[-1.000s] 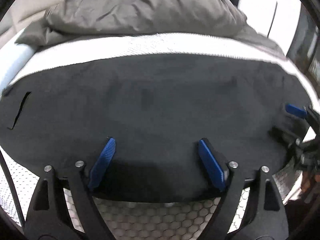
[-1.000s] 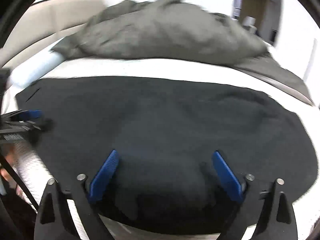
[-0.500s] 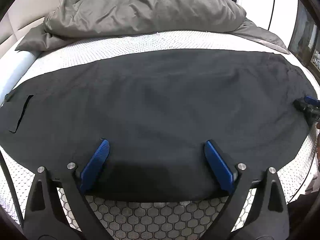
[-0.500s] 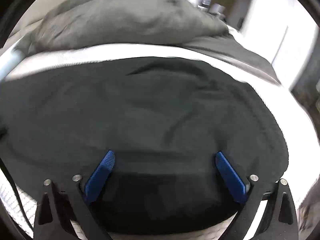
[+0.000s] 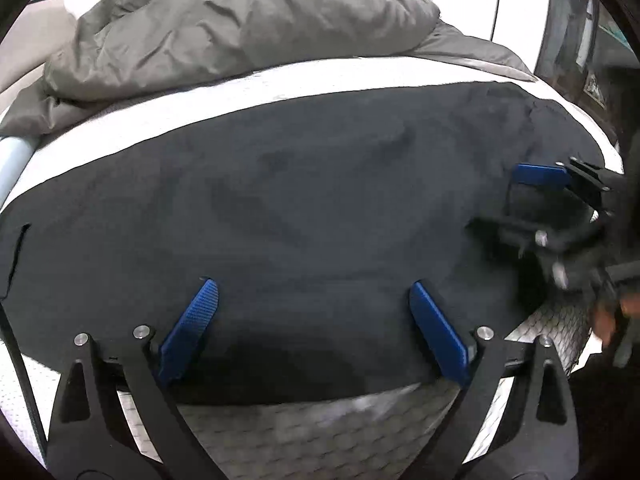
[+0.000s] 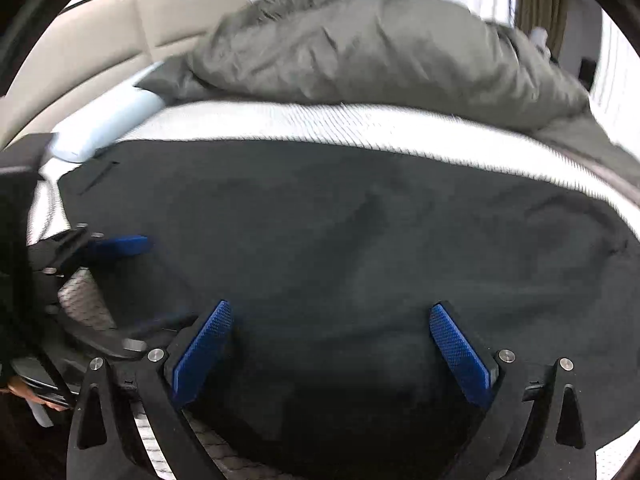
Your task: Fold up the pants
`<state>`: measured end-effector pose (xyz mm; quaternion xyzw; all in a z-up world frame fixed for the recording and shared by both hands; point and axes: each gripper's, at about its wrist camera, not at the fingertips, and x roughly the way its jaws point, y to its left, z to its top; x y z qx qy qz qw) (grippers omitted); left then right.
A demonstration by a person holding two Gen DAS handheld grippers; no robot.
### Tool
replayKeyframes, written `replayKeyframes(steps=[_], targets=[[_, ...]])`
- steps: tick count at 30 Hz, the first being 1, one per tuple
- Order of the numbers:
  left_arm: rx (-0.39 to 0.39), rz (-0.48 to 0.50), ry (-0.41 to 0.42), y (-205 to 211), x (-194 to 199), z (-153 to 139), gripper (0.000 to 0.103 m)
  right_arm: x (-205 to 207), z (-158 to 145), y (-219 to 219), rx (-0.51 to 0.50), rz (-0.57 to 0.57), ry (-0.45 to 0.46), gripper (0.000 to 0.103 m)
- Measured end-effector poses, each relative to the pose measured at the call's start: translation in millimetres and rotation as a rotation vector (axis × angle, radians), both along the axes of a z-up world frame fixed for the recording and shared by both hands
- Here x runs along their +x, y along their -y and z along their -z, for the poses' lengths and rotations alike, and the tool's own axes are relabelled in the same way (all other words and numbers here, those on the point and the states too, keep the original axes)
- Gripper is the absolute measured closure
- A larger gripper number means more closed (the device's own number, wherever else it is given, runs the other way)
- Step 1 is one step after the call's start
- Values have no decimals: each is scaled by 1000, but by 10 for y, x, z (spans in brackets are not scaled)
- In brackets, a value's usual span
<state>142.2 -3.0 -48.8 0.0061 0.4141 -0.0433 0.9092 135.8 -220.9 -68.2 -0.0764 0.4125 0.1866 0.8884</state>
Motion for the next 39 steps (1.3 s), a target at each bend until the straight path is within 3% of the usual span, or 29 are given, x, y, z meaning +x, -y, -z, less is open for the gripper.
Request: replayKeyframes(steps=[5,11,14,15,16,18,22,25,28,31,38,39], targets=[[-8,-146,-15,-704,-132,-37,7,8,49,592,-35,139,3,1],[95,-473,-32,-1794,-256,-64,7,262,-11,1377,-142,366,36,2],[41,-638,-36,-2239,-360,-91,7,200,-82,1447,-70,385,42,2],[11,-649,-31,-2272,-383,-106,9,178,-110,1379,-51,360,43,2],[-57,-640,-20,-2254,-407,-144,9,140,-135,1276,-15,317,40,2],[-152,-525,-9,-2011,-355,-217,8,41,-197,961,53,201,40,2],[-89,-248,-9,-1180,-25,-320,8,11,-256,138,81,-7,23,2],[-23,-103,-75,-704,315,-213,8,111,-218,-343,72,-100,-4,2],[33,-110,-176,-625,542,10,3,345,-56,-478,23,-80,-76,2],[-7,-141,-196,-834,564,-26,2,566,37,-161,-8,47,-132,2],[37,-336,-158,-1692,64,-93,0,559,-5,1040,-205,369,-48,2],[47,-379,-155,-1822,56,-114,0,537,-23,1161,-184,380,-47,2]])
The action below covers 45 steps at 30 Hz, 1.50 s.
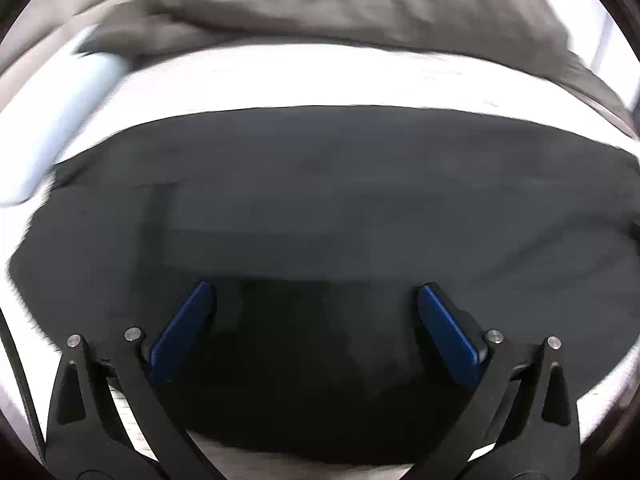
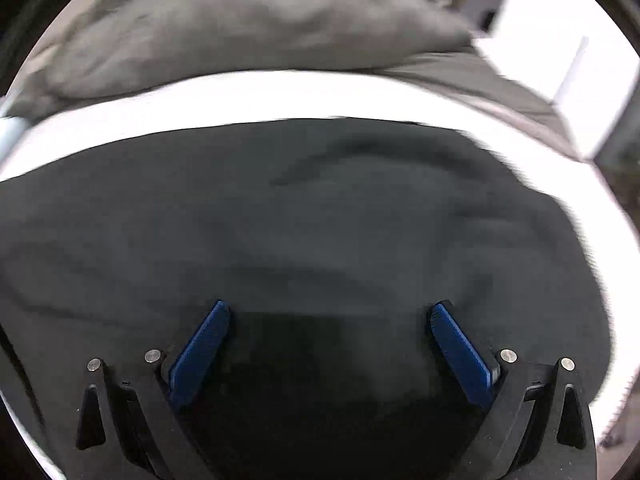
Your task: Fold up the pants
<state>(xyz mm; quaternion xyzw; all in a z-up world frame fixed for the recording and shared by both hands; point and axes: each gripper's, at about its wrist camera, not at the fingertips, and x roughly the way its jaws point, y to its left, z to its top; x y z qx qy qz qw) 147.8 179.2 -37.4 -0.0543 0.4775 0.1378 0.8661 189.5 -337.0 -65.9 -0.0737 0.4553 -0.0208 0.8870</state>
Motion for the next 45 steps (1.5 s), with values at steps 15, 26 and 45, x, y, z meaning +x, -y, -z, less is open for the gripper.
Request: replayKeyframes(steps=[15,26,45], targets=[[-87,178,21,958,864,-432,4,322,-451,-1436,334,-339,-3,2],[-23,131,-92,783,1024,-152,3,616,-14,-1504,93,-281,-135,2],[-47,-52,18,267,1205,-442,1,523,-409,-1787,134,-324,23,1]])
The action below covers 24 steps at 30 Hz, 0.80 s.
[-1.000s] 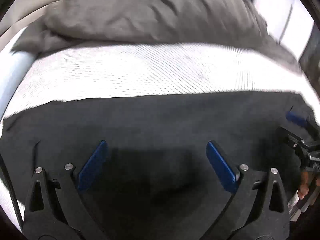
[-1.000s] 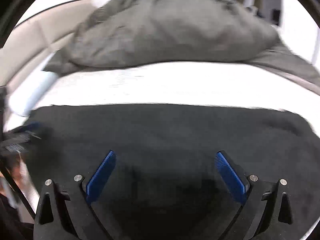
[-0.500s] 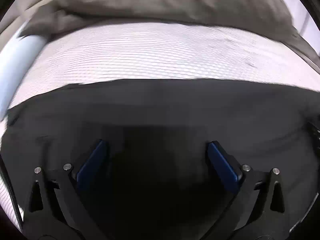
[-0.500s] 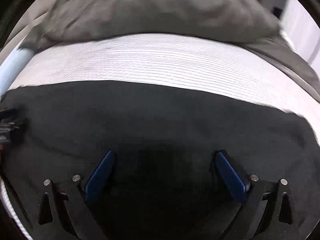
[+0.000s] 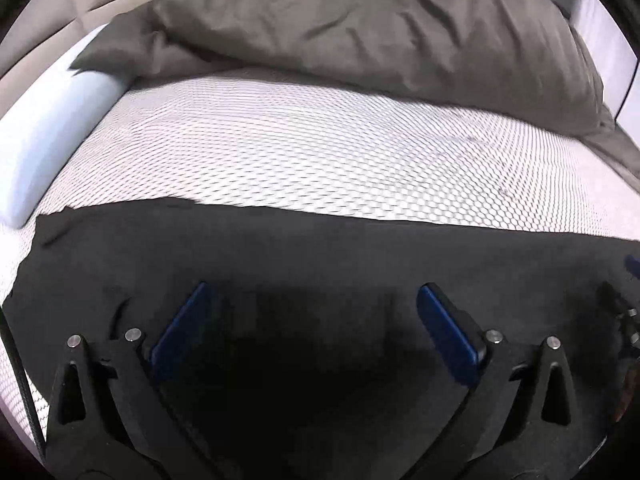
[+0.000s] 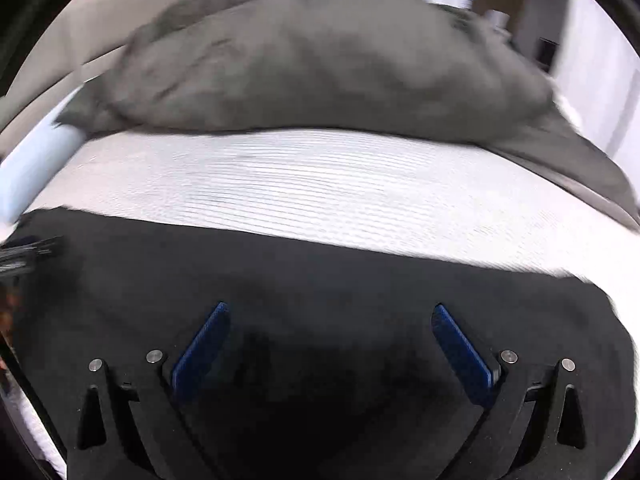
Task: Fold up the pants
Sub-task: 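Sweep both open tools along the second pants toward the waistband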
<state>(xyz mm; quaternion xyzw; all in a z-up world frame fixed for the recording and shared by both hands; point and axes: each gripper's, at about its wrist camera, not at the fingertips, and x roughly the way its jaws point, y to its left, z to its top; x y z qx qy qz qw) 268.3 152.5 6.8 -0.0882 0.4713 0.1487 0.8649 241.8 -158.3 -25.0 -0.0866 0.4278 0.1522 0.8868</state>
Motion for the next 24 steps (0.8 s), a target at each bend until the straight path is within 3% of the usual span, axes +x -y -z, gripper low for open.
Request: replayKeyframes(steps=[3,5,8,10,15,19,21,24], targets=[[-44,23,-26,150,166,64,1,167,80,-386,-23,-43,-26,1],[-5,42,-73,237,332,153,1,215,159,-612,-8,-78,-63,1],[31,6,-114,181,417,267,0,288,401,-767,-104,-75,-93,1],[-5,-37,-113,37,411,285,0,360,412,-610,-106,-36,-94,1],[45,-78,-104,-198,350,291,0,579,395,210,-151,197,-60,1],[183,-175,-110,-308,265,234,0,587,296,804,-132,361,-34,1],[159,-201,-88,-342,184,156,0,515,227,909,-105,374,-30,1],[47,-181,-9,-281,-77,-22,1,260,68,896,-65,317,9,1]])
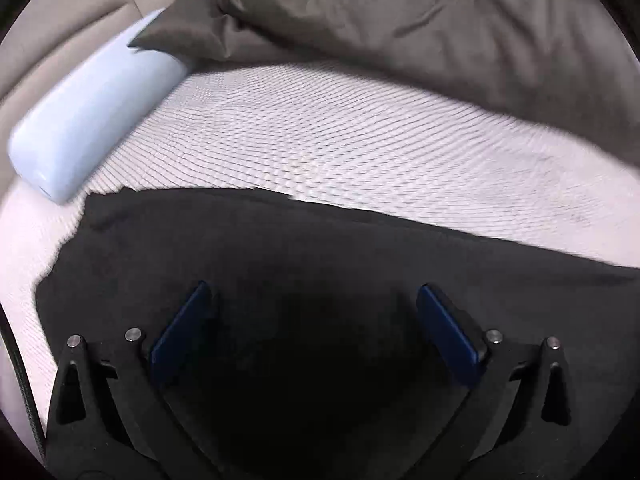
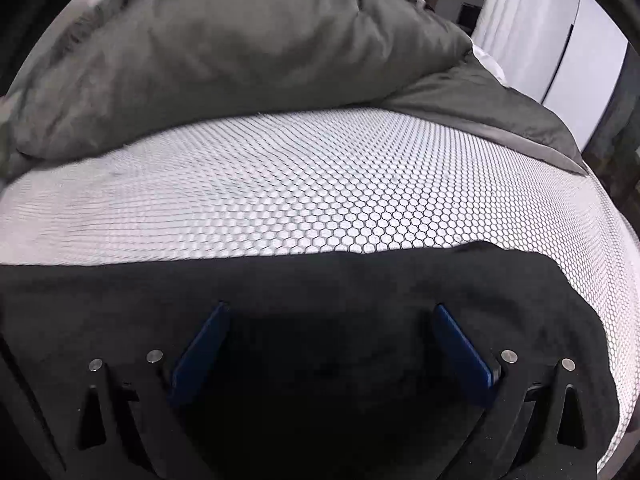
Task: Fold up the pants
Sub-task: 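Sweep both open tools along the second pants toward the waistband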
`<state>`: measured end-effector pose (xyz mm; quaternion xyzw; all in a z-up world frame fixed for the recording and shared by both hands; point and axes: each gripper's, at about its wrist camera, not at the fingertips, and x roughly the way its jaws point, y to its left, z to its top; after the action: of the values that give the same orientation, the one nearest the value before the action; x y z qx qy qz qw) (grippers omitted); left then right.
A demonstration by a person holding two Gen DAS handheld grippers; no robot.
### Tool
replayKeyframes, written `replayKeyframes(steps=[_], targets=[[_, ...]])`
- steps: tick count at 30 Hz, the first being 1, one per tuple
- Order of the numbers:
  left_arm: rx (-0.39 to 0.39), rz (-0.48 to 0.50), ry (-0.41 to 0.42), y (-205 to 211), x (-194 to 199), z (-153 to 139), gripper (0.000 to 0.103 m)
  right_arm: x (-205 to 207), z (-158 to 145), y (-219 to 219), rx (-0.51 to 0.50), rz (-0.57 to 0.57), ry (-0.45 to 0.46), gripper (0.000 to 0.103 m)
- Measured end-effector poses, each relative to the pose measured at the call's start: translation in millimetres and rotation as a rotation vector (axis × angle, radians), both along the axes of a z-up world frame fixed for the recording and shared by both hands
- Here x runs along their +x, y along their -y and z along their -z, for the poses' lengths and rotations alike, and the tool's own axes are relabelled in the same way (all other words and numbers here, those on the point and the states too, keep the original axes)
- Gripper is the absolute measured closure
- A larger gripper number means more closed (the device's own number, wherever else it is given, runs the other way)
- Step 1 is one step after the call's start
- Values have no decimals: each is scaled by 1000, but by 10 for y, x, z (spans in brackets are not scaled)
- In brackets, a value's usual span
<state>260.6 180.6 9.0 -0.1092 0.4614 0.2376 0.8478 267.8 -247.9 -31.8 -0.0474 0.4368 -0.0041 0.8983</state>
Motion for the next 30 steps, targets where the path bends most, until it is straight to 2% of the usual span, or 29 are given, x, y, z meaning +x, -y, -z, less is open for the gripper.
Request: replayKeyframes(steps=[1,3,4,6,10,12,15,18,20,22,25,27,30], targets=[[-62,28,33,91,-95,-44,1,-124,-57,-14,-14,-28,19,1],[-128,79,56,251,-237,-67,1,-282,-82,-23,-44,-64,34,1],[-163,123,52,375,-294,-30,1,-335,-67,-74,-55,-81,30,1],[-185,191,21,579,-357,70,1,-461,6,-53,-47,-145,3,1],[-78,276,-39,798,-408,175,0,-825,178,298,-87,-166,-38,1],[-90,266,-37,782,-429,197,0,-919,251,512,-115,-156,-55,1],[-87,236,-34,738,-406,195,0,-1110,224,908,-123,-131,-25,1],[-61,200,-43,737,-351,207,0,-1164,174,1321,-141,-1,6,1],[-42,189,-47,718,-309,185,1,-1140,168,1524,-89,104,-4,1],[-94,196,-10,805,-384,83,1,-1144,94,1493,-75,108,27,1],[-155,289,53,1052,-513,-54,1,-1189,10,1127,-45,-52,55,1],[-147,382,42,1318,-563,-58,1,-1226,49,861,-64,-162,38,1],[-135,494,-10,1662,-645,52,1,-1289,241,582,-230,-292,13,1]])
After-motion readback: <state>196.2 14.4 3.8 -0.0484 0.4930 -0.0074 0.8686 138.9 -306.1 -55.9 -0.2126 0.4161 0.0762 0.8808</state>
